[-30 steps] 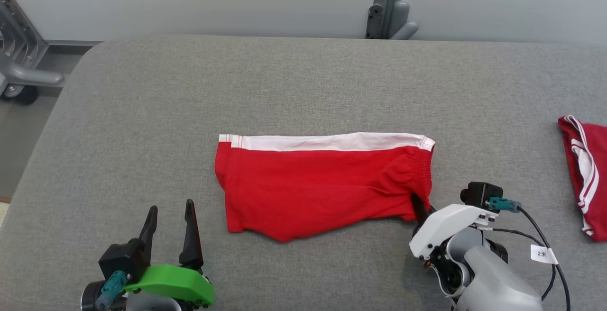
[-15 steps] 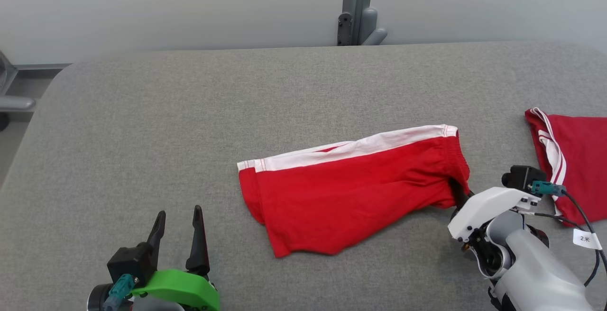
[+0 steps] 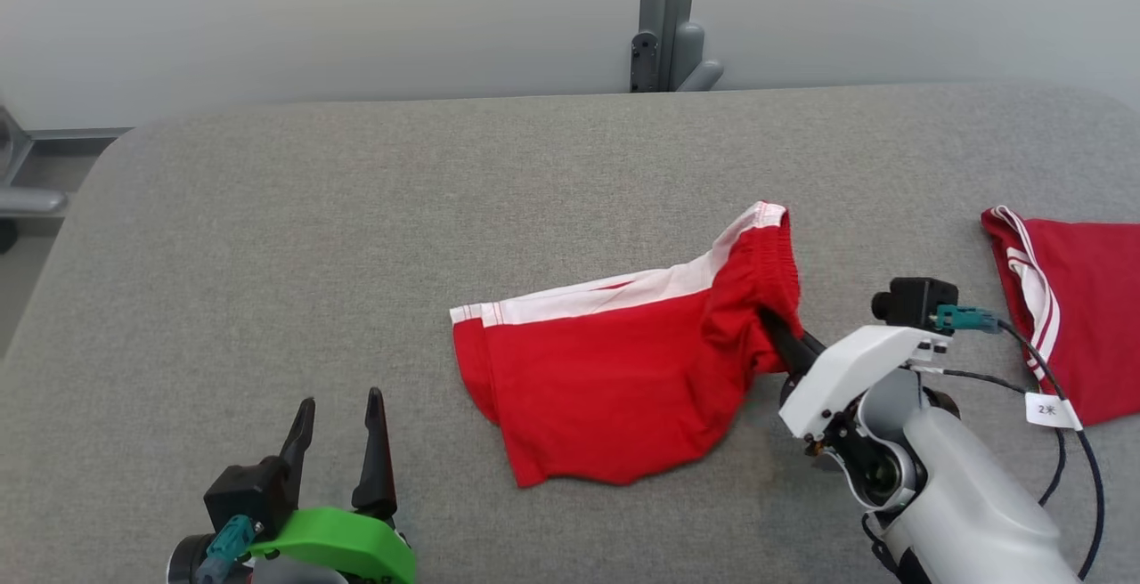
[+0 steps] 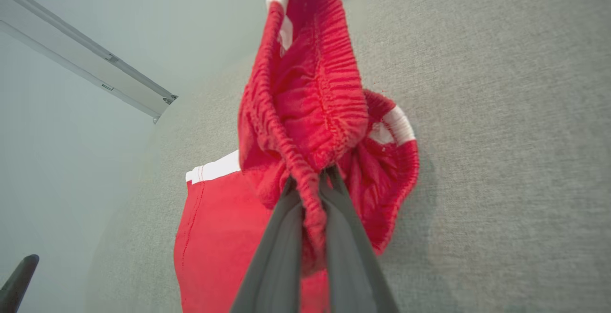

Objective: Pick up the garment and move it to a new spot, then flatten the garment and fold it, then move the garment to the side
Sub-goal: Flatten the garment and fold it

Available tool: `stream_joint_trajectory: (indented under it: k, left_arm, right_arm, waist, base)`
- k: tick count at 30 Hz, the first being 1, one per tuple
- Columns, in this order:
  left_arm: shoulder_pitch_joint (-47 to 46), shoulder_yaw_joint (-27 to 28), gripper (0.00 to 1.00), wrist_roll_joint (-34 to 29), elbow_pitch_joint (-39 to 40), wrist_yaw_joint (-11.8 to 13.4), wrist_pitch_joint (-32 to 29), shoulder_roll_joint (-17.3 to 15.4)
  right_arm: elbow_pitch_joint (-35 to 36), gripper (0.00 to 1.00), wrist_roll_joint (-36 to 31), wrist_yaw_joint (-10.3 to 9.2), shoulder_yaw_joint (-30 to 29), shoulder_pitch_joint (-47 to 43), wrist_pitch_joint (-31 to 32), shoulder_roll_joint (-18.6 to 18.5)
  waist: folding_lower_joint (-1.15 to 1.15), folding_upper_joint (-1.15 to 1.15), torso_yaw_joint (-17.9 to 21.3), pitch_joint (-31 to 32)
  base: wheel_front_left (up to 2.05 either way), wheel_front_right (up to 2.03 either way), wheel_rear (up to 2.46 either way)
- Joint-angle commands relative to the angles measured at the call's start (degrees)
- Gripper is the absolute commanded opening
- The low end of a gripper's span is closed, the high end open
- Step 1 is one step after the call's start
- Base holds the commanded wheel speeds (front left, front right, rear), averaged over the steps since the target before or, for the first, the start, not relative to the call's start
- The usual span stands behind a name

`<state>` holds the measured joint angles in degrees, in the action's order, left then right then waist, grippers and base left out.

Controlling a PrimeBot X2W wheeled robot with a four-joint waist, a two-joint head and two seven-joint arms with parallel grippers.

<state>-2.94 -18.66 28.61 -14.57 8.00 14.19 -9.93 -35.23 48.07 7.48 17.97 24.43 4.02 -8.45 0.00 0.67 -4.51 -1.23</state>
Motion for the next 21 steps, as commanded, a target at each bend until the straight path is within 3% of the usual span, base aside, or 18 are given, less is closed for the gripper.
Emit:
stream_joint_trajectory:
  k: [1,8,11,21]
  left_arm:
    - [0.32,-0.03,1.0,0.39,0.27,-0.19,0.02,-0.46]
    - [-0.14,-0.37,1.0,0.52,1.28,-0.19,-0.31,-0.5]
    - [-0.36,-0.74,1.0,0.77,2.38,-0.01,-0.46,-0.32]
    - [-1.12,-1.44,1.0,1.13,2.96,-0.15,-0.32,0.28]
  right_arm:
    - [1.62,0.0,-0.91,0.01,0.48,-0.76,0.8,0.78]
    - [4.22,0.0,-4.15,0.01,1.82,0.0,2.88,3.89]
    - [1.63,0.0,-6.7,0.01,3.88,1.18,3.09,5.39]
    - [-4.9,0.0,-0.68,0.01,14.37,4.24,0.4,5.44]
  waist:
    - [0.0,-0.67,-0.69,0.17]
    - [0.0,-0.67,-3.29,0.35]
    - [0.0,-0.67,-6.31,0.21]
    - [0.0,-0.67,-9.17,-0.16]
  base:
    - [0.0,0.0,0.0]
    - [0.0,0.0,0.0]
    - [0.0,0.0,0.0]
    - [0.0,0.0,0.0]
